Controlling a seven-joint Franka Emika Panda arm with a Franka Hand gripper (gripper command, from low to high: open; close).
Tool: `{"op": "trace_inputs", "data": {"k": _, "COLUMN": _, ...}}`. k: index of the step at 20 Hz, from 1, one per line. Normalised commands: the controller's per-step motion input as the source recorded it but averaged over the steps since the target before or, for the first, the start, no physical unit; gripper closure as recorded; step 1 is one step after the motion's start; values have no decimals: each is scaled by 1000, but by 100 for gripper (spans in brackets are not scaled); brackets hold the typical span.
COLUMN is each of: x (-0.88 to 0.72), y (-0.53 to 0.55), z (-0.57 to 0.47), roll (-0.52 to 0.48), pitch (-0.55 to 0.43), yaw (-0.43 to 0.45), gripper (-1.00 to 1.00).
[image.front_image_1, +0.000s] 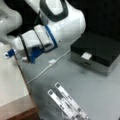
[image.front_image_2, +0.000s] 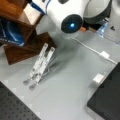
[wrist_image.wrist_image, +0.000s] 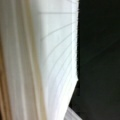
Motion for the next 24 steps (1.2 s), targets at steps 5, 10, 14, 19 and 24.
{"op": "trace_inputs", "data": {"k": 5, "x": 25, "y": -16, "z": 10, "roll": 13, "pitch": 24, "yaw": 105, "gripper": 100}}
{"op": "trace_inputs", "data": {"k": 10, "x": 20, "y": -8, "z": 32, "roll": 10, "pitch": 35, "yaw": 107, "gripper": 100}}
{"op": "trace_inputs", "data": {"k": 14, "x": 19, "y": -13, "z": 20, "roll": 8, "pitch": 25, "yaw": 123, "gripper": 100}}
{"op": "trace_inputs", "data": {"k": 19, "x": 23, "y": 21, "z": 8, "roll": -8, "pitch": 23, "yaw": 159, "gripper": 100}}
{"op": "trace_inputs", "data": {"k": 24, "x": 22, "y": 258, "z": -20, "roll": -125, "pitch": 91, "yaw": 219, "gripper": 100}}
